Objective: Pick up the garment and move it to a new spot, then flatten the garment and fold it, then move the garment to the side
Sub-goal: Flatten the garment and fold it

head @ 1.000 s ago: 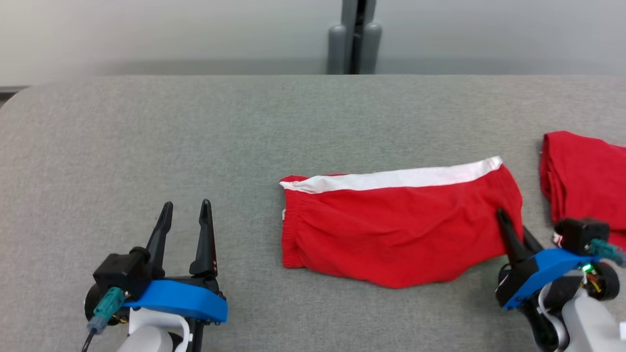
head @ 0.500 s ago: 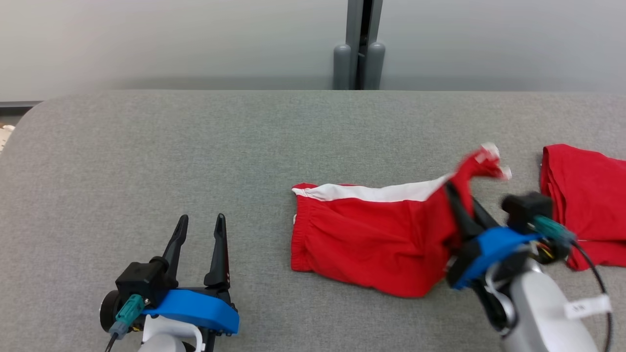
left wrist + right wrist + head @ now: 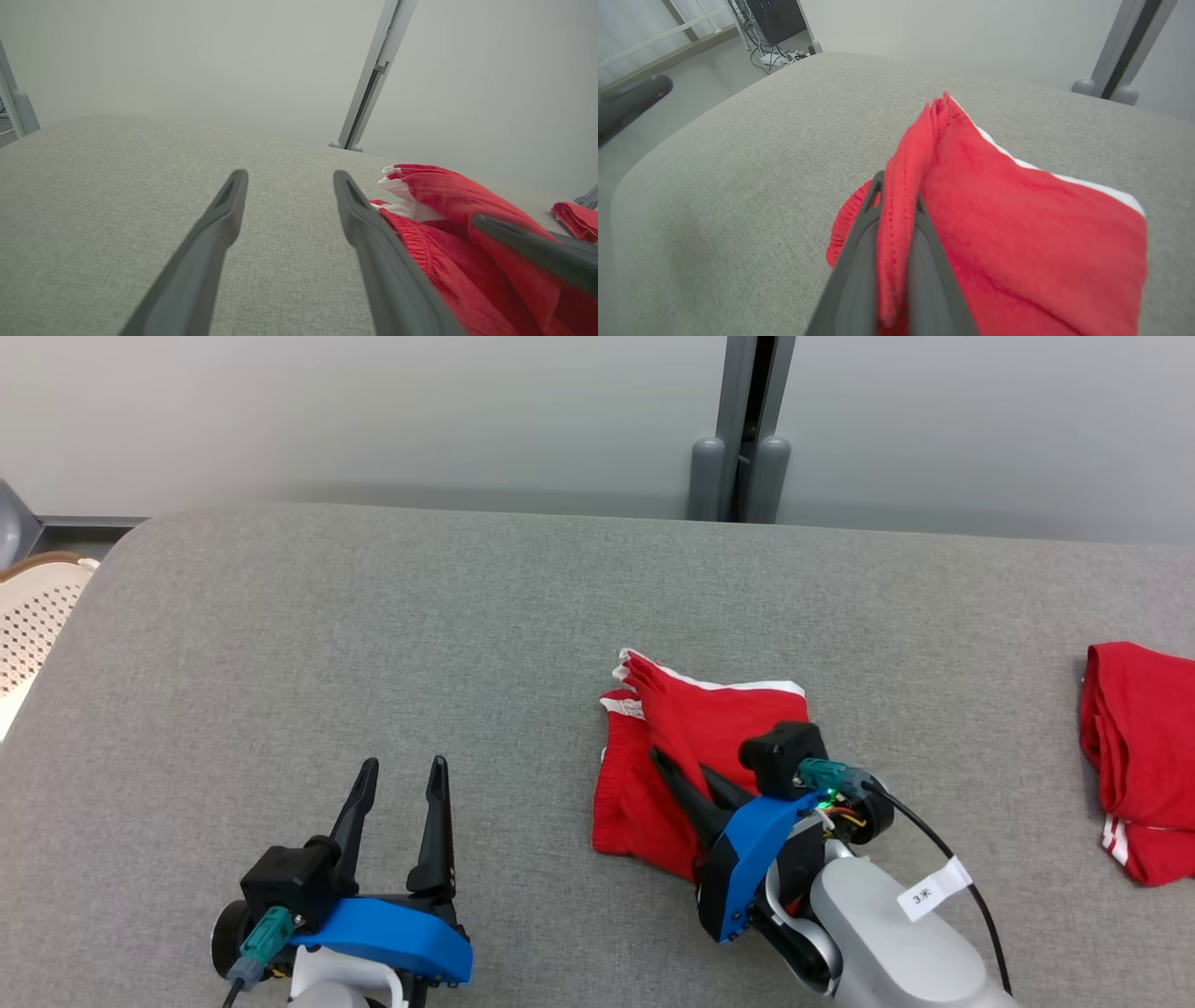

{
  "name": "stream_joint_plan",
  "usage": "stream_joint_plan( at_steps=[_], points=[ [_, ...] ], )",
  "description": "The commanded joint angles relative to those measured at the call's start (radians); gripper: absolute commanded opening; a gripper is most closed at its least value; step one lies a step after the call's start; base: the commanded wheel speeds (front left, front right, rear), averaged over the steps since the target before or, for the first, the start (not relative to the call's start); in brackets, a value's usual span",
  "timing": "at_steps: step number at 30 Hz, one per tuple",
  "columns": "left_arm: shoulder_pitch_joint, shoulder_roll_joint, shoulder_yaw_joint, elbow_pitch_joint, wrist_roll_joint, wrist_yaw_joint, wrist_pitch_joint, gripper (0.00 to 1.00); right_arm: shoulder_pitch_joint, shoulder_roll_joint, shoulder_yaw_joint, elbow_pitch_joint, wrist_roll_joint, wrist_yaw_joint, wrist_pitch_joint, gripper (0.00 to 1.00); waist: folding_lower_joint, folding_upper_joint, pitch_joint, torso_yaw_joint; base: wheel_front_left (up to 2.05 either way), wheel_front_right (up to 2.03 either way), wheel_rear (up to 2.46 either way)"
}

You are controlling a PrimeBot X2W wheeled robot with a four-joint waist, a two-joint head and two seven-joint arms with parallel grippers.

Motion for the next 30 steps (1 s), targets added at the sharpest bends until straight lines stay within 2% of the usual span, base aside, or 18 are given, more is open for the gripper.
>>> stream_joint_plan(
  at_steps=[1,7,8,9,10,11,14,19,26,30],
  points=[
    [0.003,-0.005,0.007,0.003,0.008,-0.005,-0.003,1.00,-0.022,-0.001,0.019,0.020,0.015,0.000,-0.018,0.00,0.0000,0.0000,0.000,0.003,0.00,0.00,0.00],
    [0.005,-0.014,0.021,0.013,0.019,-0.017,-0.003,1.00,-0.067,-0.001,0.105,0.097,0.071,0.000,-0.080,0.00,0.0000,0.0000,0.002,0.005,0.00,0.00,0.00],
    [0.005,-0.015,0.022,0.014,0.020,-0.019,-0.003,1.00,-0.069,-0.001,0.118,0.106,0.081,0.000,-0.085,0.11,0.0000,0.0000,0.002,0.004,0.00,0.00,0.00],
    [0.004,-0.017,0.023,0.015,0.021,-0.022,-0.003,1.00,-0.067,-0.001,0.135,0.113,0.096,0.000,-0.088,0.40,0.0000,0.0000,0.001,0.004,0.00,0.00,0.00],
    [0.004,-0.020,0.023,0.017,0.020,-0.021,-0.003,1.00,-0.067,0.000,0.152,0.114,0.106,0.000,-0.097,0.95,0.0000,0.0000,0.002,0.003,0.00,0.00,0.00],
    [0.003,-0.021,0.025,0.017,0.022,-0.022,-0.003,1.00,-0.066,-0.001,0.166,0.120,0.114,0.000,-0.102,1.00,0.0000,0.0000,0.002,0.002,0.00,0.00,0.00],
    [0.006,-0.025,0.031,0.020,0.026,-0.025,-0.003,1.00,-0.061,-0.001,0.208,0.121,0.135,0.000,-0.128,1.00,0.0000,0.0000,0.004,-0.004,0.00,0.00,0.00],
    [0.014,-0.030,0.045,0.023,0.030,-0.028,-0.003,1.00,-0.063,-0.001,0.201,0.128,0.141,0.000,-0.184,1.00,0.0000,0.0000,0.005,-0.021,0.00,0.00,0.00],
    [0.016,-0.036,0.054,0.021,0.041,-0.031,-0.003,1.00,-0.047,-0.001,0.061,0.116,0.080,0.000,-0.225,1.00,0.0000,0.0000,0.009,-0.042,0.00,0.00,0.00],
    [0.011,-0.038,0.055,0.022,0.046,-0.037,-0.003,1.00,-0.022,0.000,-0.023,0.094,-0.017,0.000,-0.227,1.00,0.0000,0.0000,0.018,-0.041,0.00,0.00,0.00]
  ],
)
